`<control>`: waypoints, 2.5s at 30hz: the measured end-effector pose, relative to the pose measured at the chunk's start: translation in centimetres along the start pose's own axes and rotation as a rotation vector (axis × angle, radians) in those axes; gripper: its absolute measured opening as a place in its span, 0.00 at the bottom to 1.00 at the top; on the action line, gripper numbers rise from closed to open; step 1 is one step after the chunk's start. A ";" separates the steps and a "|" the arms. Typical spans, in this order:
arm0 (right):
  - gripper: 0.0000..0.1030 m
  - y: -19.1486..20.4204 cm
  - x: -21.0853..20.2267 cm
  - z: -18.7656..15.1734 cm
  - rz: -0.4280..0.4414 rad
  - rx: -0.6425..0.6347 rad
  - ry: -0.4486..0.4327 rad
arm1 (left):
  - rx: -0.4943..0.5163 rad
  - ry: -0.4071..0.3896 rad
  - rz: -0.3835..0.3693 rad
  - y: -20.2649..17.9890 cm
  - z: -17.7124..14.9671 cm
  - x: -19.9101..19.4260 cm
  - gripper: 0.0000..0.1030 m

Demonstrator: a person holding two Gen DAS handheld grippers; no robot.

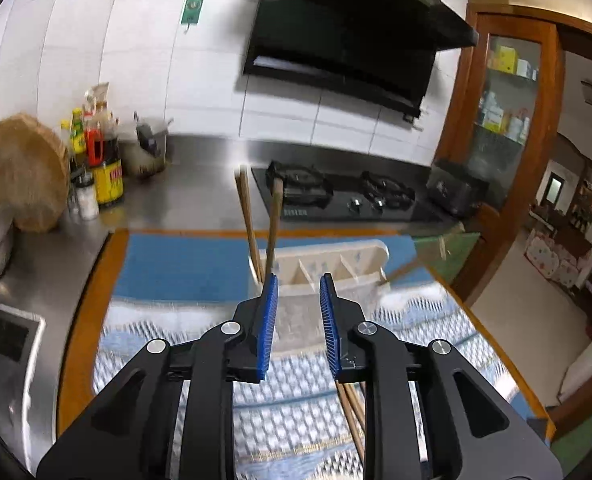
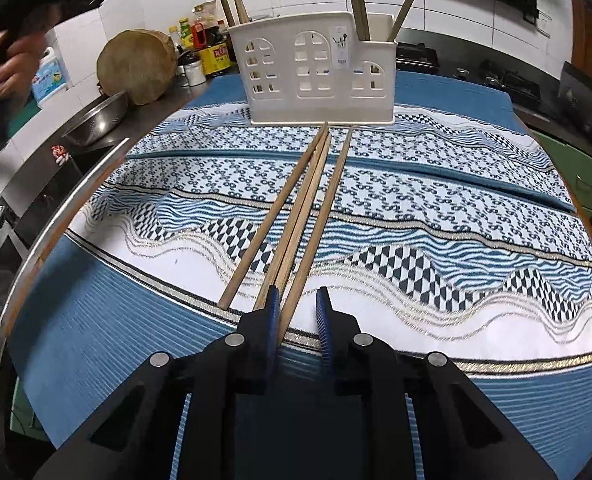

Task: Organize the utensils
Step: 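Return to the row and grasp a chopstick with each tool, then lift both chopsticks upright and carry them over the white holder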

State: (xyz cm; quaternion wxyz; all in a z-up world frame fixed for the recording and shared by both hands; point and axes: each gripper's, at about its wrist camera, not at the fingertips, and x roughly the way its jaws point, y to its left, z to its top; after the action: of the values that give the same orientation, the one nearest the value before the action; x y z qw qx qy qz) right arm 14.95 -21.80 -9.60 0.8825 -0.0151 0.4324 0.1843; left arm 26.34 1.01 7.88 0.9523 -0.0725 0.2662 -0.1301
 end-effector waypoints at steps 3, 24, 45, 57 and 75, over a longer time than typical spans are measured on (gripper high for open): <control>0.14 0.1 0.5 0.0 0.005 0.017 0.007 | -0.011 0.029 0.000 0.2 -2.9 -0.5 0.26; 0.08 -0.5 1.7 0.3 -0.088 0.061 0.010 | -0.052 0.228 -0.035 -1.3 -14.9 0.6 0.28; 0.08 -5.1 -0.2 -1.7 -0.061 0.131 -0.014 | -0.027 0.364 -0.016 -6.7 -19.2 7.0 0.14; 0.08 -4.9 0.0 -1.5 -0.054 0.132 -0.019 | 0.023 0.365 0.016 -8.2 -19.6 7.9 0.09; 0.07 -4.4 -6.0 2.6 -0.075 0.072 -0.194 | -0.006 0.201 -0.020 -5.1 -13.0 3.6 0.05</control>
State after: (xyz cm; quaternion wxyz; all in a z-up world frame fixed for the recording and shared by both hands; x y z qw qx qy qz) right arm 15.11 -27.28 -3.94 0.9265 0.0183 0.3503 0.1361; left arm 21.40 -5.75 -3.83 0.9192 -0.0645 0.3601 -0.1454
